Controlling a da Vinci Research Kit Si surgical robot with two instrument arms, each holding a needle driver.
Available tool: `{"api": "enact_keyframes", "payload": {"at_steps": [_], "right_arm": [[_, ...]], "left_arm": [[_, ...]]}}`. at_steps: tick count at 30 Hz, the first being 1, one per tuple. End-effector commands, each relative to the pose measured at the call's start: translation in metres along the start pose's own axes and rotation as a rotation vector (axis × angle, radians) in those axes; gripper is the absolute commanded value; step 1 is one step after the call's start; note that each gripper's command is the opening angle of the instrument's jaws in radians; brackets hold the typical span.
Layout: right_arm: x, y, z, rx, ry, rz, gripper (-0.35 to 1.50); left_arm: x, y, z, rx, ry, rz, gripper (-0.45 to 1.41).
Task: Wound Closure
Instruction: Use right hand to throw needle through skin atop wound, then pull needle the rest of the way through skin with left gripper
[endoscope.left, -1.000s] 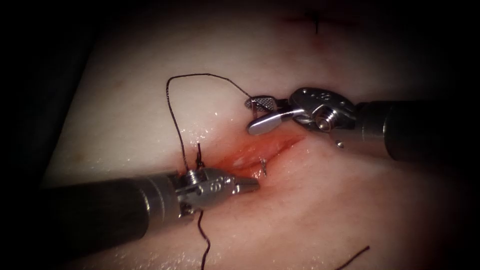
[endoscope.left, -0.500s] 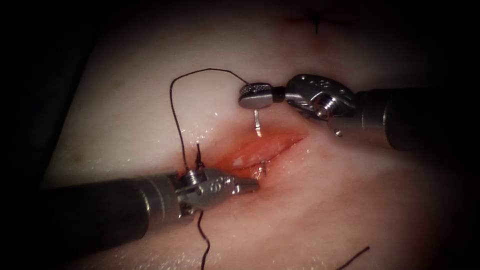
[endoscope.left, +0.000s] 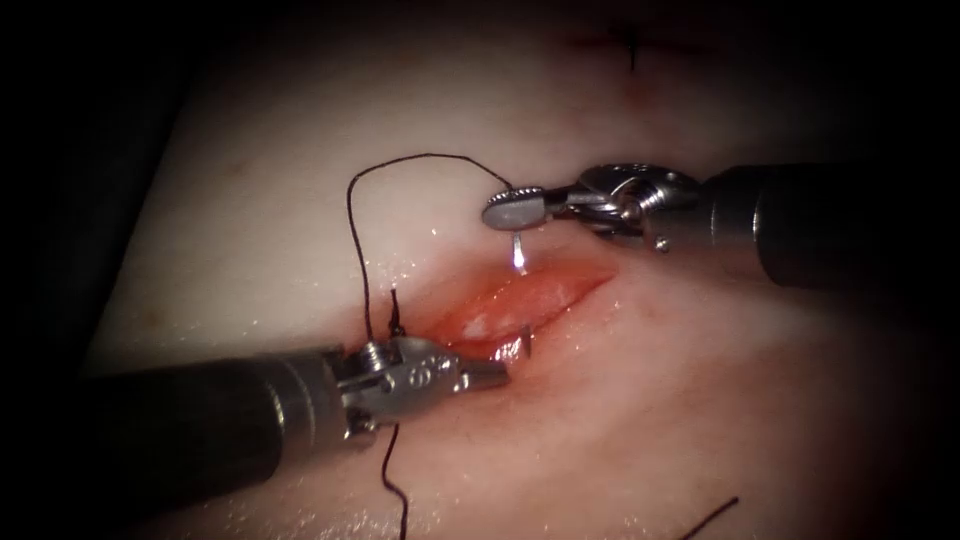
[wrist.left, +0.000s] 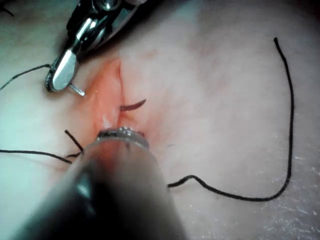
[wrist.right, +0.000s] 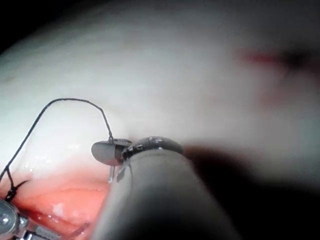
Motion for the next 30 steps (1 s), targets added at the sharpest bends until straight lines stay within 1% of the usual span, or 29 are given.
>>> {"api": "enact_keyframes", "payload": {"at_steps": [1,4,7,9,10,11,12,13,14,15,17,18,19,20,21,22,23,24,25,27,28,30], "right_arm": [[-0.0002,0.0000,0.0009,0.034,-0.008,0.029,-0.35],[-0.0014,-0.0007,0.0009,0.065,-0.038,0.052,-0.35],[-0.0024,-0.0015,0.0008,0.095,-0.050,0.065,-0.35],[-0.0025,-0.0019,0.0008,0.093,-0.037,0.067,-0.35],[-0.0023,-0.0021,0.0008,0.092,-0.014,0.064,-0.35],[-0.0019,-0.0021,0.0009,0.080,0.021,0.021,0.07],[-0.0016,-0.0021,0.0008,0.059,0.053,-0.033,0.57],[-0.0010,-0.0020,0.0006,0.042,0.087,-0.068,0.71],[-0.0006,-0.0019,0.0004,0.040,0.102,-0.069,0.49],[-0.0001,-0.0018,0.0000,0.046,0.113,-0.071,0.42],[0.0011,-0.0013,-0.0009,0.055,0.137,-0.104,0.49],[0.0016,-0.0010,-0.0013,0.050,0.145,-0.113,0.54],[0.0023,-0.0005,-0.0020,0.044,0.149,-0.116,0.62],[0.0027,-0.0002,-0.0026,0.042,0.150,-0.115,0.64],[0.0030,0.0002,-0.0032,0.039,0.150,-0.120,0.73],[0.0033,0.0006,-0.0038,0.037,0.150,-0.126,0.79],[0.0036,0.0010,-0.0044,0.035,0.150,-0.126,0.81],[0.0040,0.0019,-0.0060,0.034,0.150,-0.135,0.74],[0.0041,0.0023,-0.0067,0.027,0.153,-0.147,0.73],[0.0041,0.0028,-0.0078,0.012,0.167,-0.154,0.66],[0.0041,0.0031,-0.0084,0.010,0.179,-0.154,0.59],[0.0039,0.0035,-0.0092,0.004,0.187,-0.155,0.56]], "left_arm": [[0.0002,0.0000,0.0008,0.000,0.001,0.000,-0.45],[0.0003,-0.0001,0.0008,0.000,0.001,-0.001,-0.45],[0.0003,-0.0001,0.0008,-0.001,0.001,-0.001,-0.45],[0.0004,-0.0002,0.0008,-0.001,0.001,-0.008,-0.45],[0.0006,-0.0002,0.0008,-0.001,0.000,0.014,-0.45],[0.0007,-0.0002,0.0008,-0.002,-0.002,0.036,-0.45],[0.0009,-0.0001,0.0008,0.003,0.007,0.063,-0.45],[0.0010,-0.0001,0.0007,0.010,0.022,0.088,-0.43],[0.0013,-0.0001,0.0007,0.023,0.045,0.135,-0.38],[0.0014,-0.0001,0.0006,0.036,0.065,0.172,-0.28],[0.0017,-0.0003,0.0004,0.077,0.126,0.251,-0.15],[0.0019,-0.0004,0.0002,0.098,0.152,0.292,-0.01],[0.0020,-0.0006,0.0001,0.122,0.182,0.343,0.00],[0.0023,-0.0008,0.0000,0.157,0.229,0.409,-0.05],[0.0024,-0.0009,0.0000,0.185,0.266,0.437,-0.08],[0.0025,-0.0009,0.0000,0.209,0.291,0.460,0.00],[0.0025,-0.0009,0.0001,0.233,0.318,0.478,0.04],[0.0028,-0.0008,0.0003,0.240,0.333,0.500,0.05],[0.0030,-0.0008,0.0005,0.237,0.337,0.518,0.05],[0.0034,-0.0007,0.0008,0.230,0.346,0.543,0.09],[0.0036,-0.0006,0.0010,0.232,0.354,0.554,0.10],[0.0042,-0.0004,0.0015,0.228,0.371,0.579,0.10]]}}
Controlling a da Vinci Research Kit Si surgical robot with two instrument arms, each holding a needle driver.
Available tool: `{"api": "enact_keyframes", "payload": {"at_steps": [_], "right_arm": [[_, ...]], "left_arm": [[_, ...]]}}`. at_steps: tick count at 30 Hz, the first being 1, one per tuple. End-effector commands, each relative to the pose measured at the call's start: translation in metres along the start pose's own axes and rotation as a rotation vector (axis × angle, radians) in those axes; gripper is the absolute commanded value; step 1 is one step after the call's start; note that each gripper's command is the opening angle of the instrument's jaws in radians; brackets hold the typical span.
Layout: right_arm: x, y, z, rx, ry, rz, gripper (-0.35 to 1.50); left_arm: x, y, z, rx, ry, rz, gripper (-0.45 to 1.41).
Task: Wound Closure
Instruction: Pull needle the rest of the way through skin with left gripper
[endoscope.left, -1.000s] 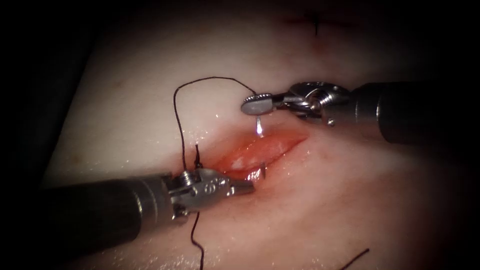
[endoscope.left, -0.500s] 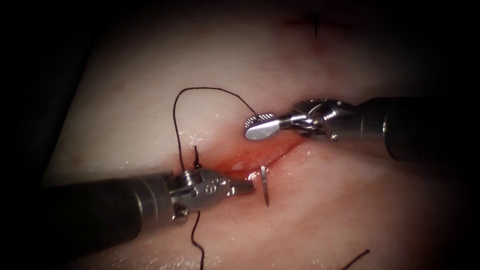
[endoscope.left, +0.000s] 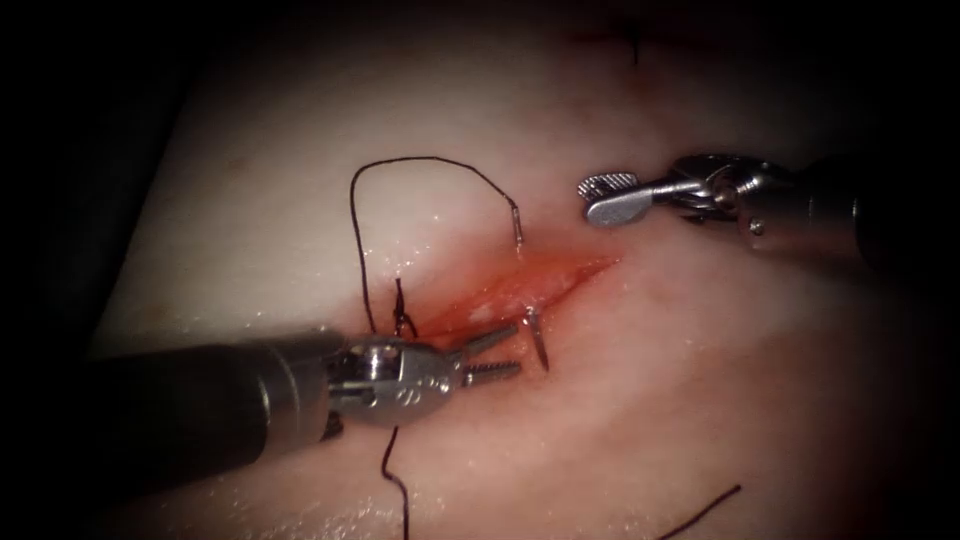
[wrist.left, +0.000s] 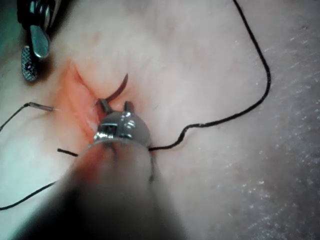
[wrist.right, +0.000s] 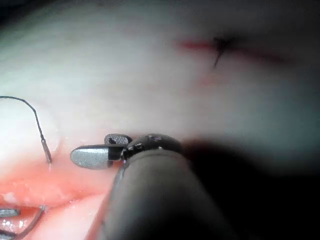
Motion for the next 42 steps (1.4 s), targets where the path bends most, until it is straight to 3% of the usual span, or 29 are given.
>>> {"api": "enact_keyframes", "payload": {"at_steps": [1,10,12,13,14,17,19,20,22,23,26,34,36,38,39,42], "right_arm": [[-0.0001,0.0010,-0.0001,-0.009,0.008,-0.002,0.49],[-0.0020,0.0022,-0.0006,-0.022,0.018,-0.026,0.37],[-0.0023,0.0022,-0.0005,-0.022,0.019,-0.029,0.36],[-0.0025,0.0023,-0.0005,-0.020,0.022,-0.030,0.36],[-0.0026,0.0023,-0.0005,-0.021,0.022,-0.031,0.39],[-0.0029,0.0021,-0.0006,-0.002,0.041,-0.030,0.54],[-0.0032,0.0019,-0.0007,0.014,0.058,-0.039,0.62],[-0.0033,0.0018,-0.0008,0.021,0.067,-0.056,0.62],[-0.0034,0.0016,-0.0010,0.031,0.077,-0.083,0.42],[-0.0035,0.0014,-0.0011,0.031,0.077,-0.112,0.17],[-0.0037,0.0011,-0.0012,0.029,0.078,-0.281,-0.35],[-0.0020,0.0010,-0.0014,-0.018,0.066,-0.412,-0.35],[-0.0019,0.0009,-0.0015,-0.036,0.042,-0.448,-0.20],[-0.0020,0.0009,-0.0015,-0.042,0.031,-0.479,-0.21],[-0.0021,0.0008,-0.0015,-0.042,0.031,-0.485,-0.33],[-0.0024,0.0005,-0.0013,-0.046,0.032,-0.544,-0.32]], "left_arm": [[0.0001,0.0000,0.0011,-0.003,0.009,0.009,0.10],[0.0008,-0.0007,0.0039,-0.003,0.026,0.035,0.31],[0.0005,-0.0009,0.0041,-0.005,0.029,0.036,0.20],[0.0004,-0.0011,0.0041,-0.006,0.031,0.037,0.00],[0.0001,-0.0013,0.0041,-0.019,0.029,0.044,-0.45],[-0.0007,-0.0017,0.0038,-0.078,-0.018,-0.061,-0.45],[-0.0012,-0.0020,0.0037,-0.071,-0.046,-0.088,-0.45],[-0.0015,-0.0020,0.0036,-0.075,-0.045,-0.103,-0.45],[-0.0016,-0.0019,0.0034,-0.106,-0.055,-0.140,-0.45],[-0.0015,-0.0016,0.0033,-0.144,-0.050,-0.174,-0.45],[-0.0007,-0.0010,0.0032,-0.189,-0.021,-0.312,-0.45],[0.0029,-0.0014,0.0019,-0.227,0.069,-0.737,-0.45],[0.0037,-0.0022,0.0013,-0.246,0.087,-0.837,-0.45],[0.0043,-0.0029,0.0009,-0.262,0.097,-0.919,-0.45],[0.0047,-0.0033,0.0007,-0.274,0.101,-0.963,-0.45],[0.0055,-0.0037,0.0001,-0.296,0.119,-1.066,-0.45]]}}
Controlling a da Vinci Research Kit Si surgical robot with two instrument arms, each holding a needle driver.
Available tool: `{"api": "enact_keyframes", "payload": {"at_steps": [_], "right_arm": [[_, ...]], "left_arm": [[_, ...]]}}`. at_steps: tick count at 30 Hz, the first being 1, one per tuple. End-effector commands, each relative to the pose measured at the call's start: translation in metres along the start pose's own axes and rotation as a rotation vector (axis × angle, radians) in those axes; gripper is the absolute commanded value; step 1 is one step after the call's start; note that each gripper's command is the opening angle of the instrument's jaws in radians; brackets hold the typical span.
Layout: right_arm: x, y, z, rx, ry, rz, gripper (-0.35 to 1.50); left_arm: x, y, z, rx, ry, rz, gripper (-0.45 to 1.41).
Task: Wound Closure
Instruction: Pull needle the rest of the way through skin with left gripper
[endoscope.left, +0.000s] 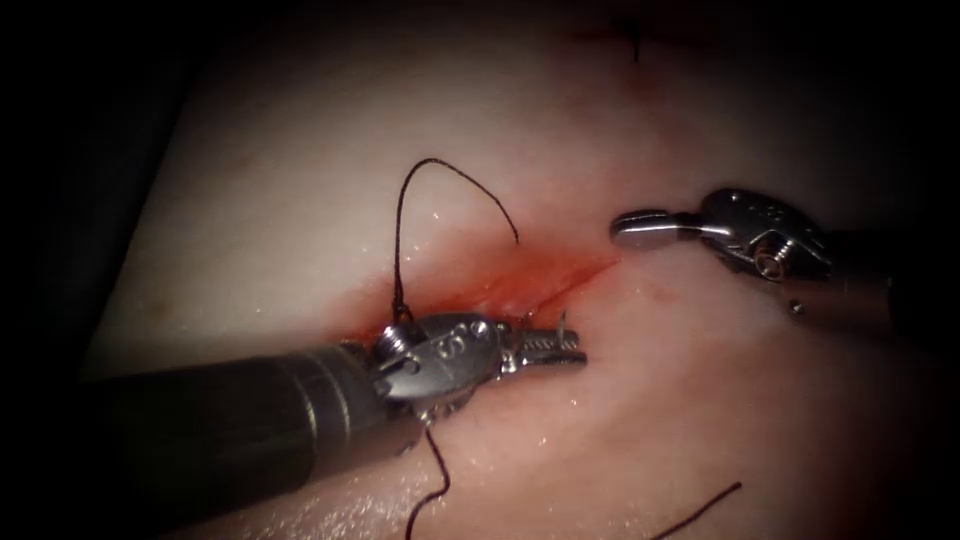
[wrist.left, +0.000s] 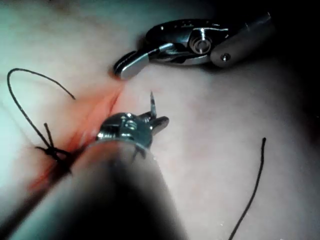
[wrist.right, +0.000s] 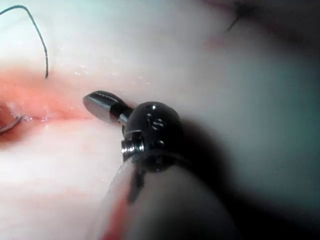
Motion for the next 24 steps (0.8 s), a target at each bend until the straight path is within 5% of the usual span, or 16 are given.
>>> {"api": "enact_keyframes", "payload": {"at_steps": [1,8,15,19,24], "right_arm": [[-0.0005,0.0000,0.0010,0.007,0.001,-0.014,-0.32],[-0.0013,-0.0008,0.0010,0.047,-0.064,-0.054,-0.33],[-0.0026,-0.0013,0.0010,0.083,-0.069,-0.068,-0.35],[-0.0033,-0.0019,0.0009,0.092,-0.070,-0.074,-0.27],[-0.0033,-0.0028,0.0008,0.112,-0.073,-0.078,0.00]], "left_arm": [[0.0002,0.0000,0.0006,-0.015,0.015,-0.043,-0.45],[0.0003,0.0014,0.0001,-0.162,0.048,-0.178,-0.45],[0.0007,0.0025,-0.0003,-0.169,0.050,-0.168,-0.45],[0.0022,0.0031,-0.0008,-0.166,0.088,0.052,-0.45],[0.0052,0.0038,-0.0021,-0.106,0.164,0.515,-0.45]]}}
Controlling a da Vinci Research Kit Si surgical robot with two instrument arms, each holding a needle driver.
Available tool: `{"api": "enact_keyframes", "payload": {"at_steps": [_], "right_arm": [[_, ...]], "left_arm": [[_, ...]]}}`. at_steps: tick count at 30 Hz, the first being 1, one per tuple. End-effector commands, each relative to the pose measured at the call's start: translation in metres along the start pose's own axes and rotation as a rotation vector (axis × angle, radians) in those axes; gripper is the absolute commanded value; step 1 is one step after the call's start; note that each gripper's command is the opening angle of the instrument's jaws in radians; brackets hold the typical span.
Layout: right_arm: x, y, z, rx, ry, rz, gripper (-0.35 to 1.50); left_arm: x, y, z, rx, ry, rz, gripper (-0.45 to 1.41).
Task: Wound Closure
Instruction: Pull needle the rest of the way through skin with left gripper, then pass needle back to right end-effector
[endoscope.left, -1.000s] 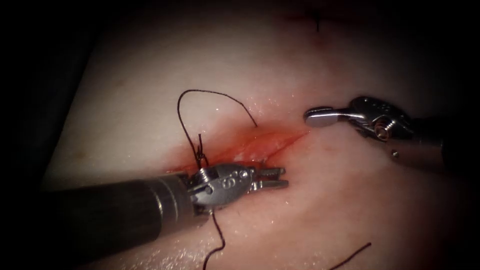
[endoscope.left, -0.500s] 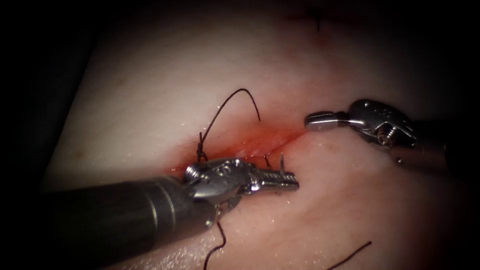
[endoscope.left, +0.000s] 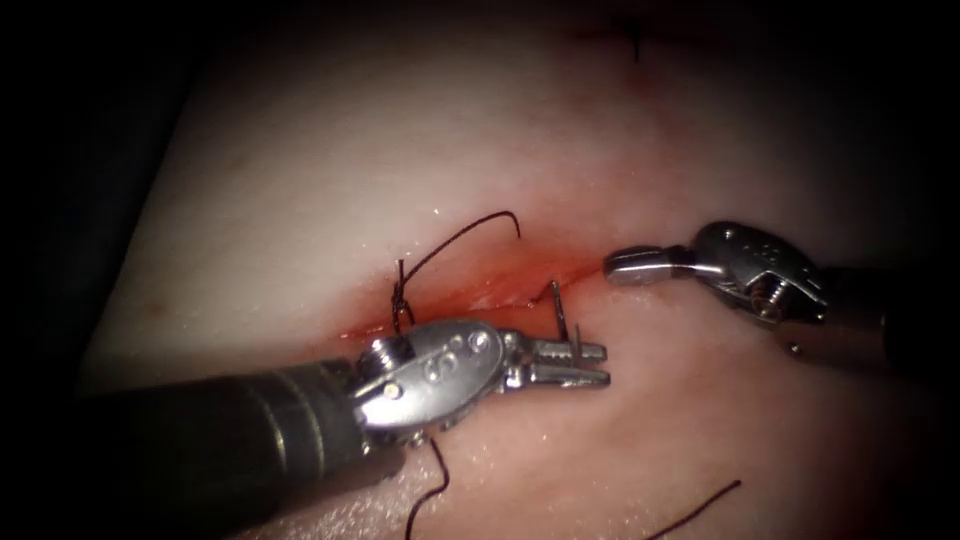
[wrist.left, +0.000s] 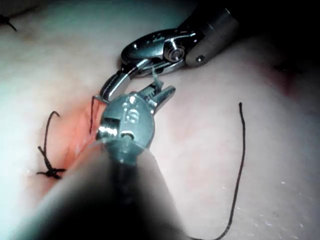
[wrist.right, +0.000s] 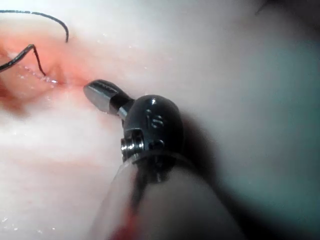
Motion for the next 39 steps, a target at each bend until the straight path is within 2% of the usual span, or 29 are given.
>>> {"api": "enact_keyframes", "payload": {"at_steps": [1,3,8,18,21,23,24,25,28,30,31,32,34,35,37,38,39], "right_arm": [[-0.0002,-0.0002,0.0009,0.007,0.000,0.006,0.00],[-0.0002,-0.0005,0.0009,0.014,-0.001,0.006,0.00],[-0.0004,-0.0011,0.0009,0.025,-0.002,0.022,0.00],[-0.0004,-0.0011,0.0009,0.024,-0.004,0.081,-0.05],[-0.0004,-0.0011,0.0009,0.030,-0.005,0.105,-0.03],[-0.0003,-0.0011,0.0009,0.048,-0.012,0.117,0.07],[-0.0001,-0.0010,0.0009,0.059,-0.008,0.137,0.44],[-0.0001,-0.0010,0.0009,0.059,-0.008,0.137,0.44],[0.0004,-0.0010,0.0008,0.060,-0.003,0.172,0.74],[0.0010,-0.0011,0.0007,0.063,0.007,0.215,0.74],[0.0017,-0.0012,0.0006,0.069,0.015,0.283,0.62],[0.0017,-0.0012,0.0006,0.069,0.015,0.283,0.62],[0.0028,-0.0015,0.0005,0.078,0.035,0.361,0.39],[0.0033,-0.0017,0.0004,0.081,0.043,0.397,0.36],[0.0052,-0.0022,0.0003,0.092,0.068,0.496,0.59],[0.0052,-0.0022,0.0003,0.092,0.068,0.496,0.59],[0.0057,-0.0023,0.0004,0.096,0.079,0.533,0.67]], "left_arm": [[0.0004,-0.0006,0.0005,0.009,0.004,0.060,-0.45],[0.0020,-0.0012,0.0001,0.046,-0.006,0.176,-0.45],[0.0053,-0.0034,-0.0009,0.117,-0.046,0.355,-0.45],[0.0081,-0.0084,-0.0025,0.210,-0.069,0.459,-0.45],[0.0085,-0.0090,-0.0027,0.226,-0.085,0.485,-0.45],[0.0082,-0.0088,-0.0026,0.232,-0.093,0.499,-0.45],[0.0077,-0.0083,-0.0025,0.238,-0.101,0.518,-0.45],[0.0077,-0.0083,-0.0025,0.238,-0.101,0.518,-0.45],[0.0063,-0.0073,-0.0022,0.246,-0.108,0.544,-0.45],[0.0051,-0.0067,-0.0020,0.252,-0.110,0.559,-0.45],[0.0036,-0.0059,-0.0018,0.252,-0.119,0.579,-0.45],[0.0036,-0.0059,-0.0018,0.252,-0.119,0.579,-0.45],[0.0020,-0.0052,-0.0015,0.247,-0.131,0.599,-0.45],[0.0014,-0.0049,-0.0013,0.248,-0.134,0.607,-0.45],[-0.0007,-0.0041,-0.0010,0.254,-0.143,0.632,-0.45],[-0.0007,-0.0041,-0.0010,0.254,-0.143,0.632,-0.45],[-0.0013,-0.0039,-0.0009,0.254,-0.146,0.638,-0.45]]}}
